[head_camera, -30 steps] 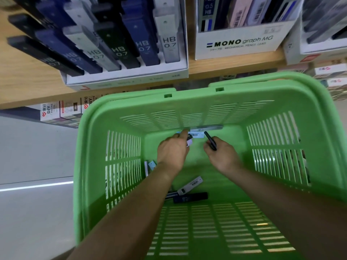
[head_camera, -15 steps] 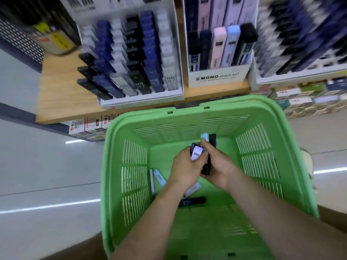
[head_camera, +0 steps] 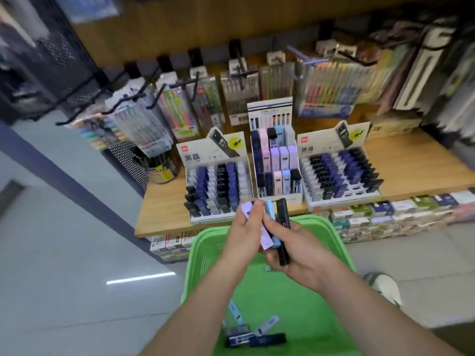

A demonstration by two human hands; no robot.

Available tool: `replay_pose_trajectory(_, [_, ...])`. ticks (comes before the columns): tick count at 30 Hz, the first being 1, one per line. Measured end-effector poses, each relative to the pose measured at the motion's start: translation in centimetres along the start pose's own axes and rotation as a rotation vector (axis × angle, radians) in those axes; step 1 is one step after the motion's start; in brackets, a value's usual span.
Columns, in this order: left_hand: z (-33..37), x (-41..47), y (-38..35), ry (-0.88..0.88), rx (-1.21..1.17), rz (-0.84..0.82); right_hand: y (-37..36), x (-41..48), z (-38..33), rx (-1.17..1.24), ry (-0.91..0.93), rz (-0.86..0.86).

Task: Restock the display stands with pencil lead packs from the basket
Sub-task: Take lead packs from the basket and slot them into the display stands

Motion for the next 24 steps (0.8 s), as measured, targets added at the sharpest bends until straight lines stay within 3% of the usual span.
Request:
replay_pose_trajectory(7, [6.2, -0.9, 1.1, -0.053, 0.25, -0.177, -3.3, -3.5, -7.6, -0.378, 0.077, -0.119])
replay_pose_trajectory(13, [10.7, 0.1, 2.9, -0.112, -0.085, -0.28, -4.0, -3.5, -12.9, -0.554, 0.119, -0.114])
replay_pose_trajectory(19, [11.3, 1.4, 4.5, -0.216, -0.053, -0.092, -2.7, -2.3, -13.8, -0.454, 0.035, -0.111])
replay_pose_trajectory(24, [10.0, 2.7, 4.6, -0.167, 0.065, -0.123, -0.8, -0.9, -13.0, -0.558, 0.03, -0.062])
Point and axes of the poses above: each hand's wrist, its own x-axis towards the middle knuckle, its own y-axis out of the back of the hand, z = x × y, the point moved 3 cm from there along x, towards the middle knuckle, and after that the axes turned 8 degrees about -z, right-handed, at the moved point
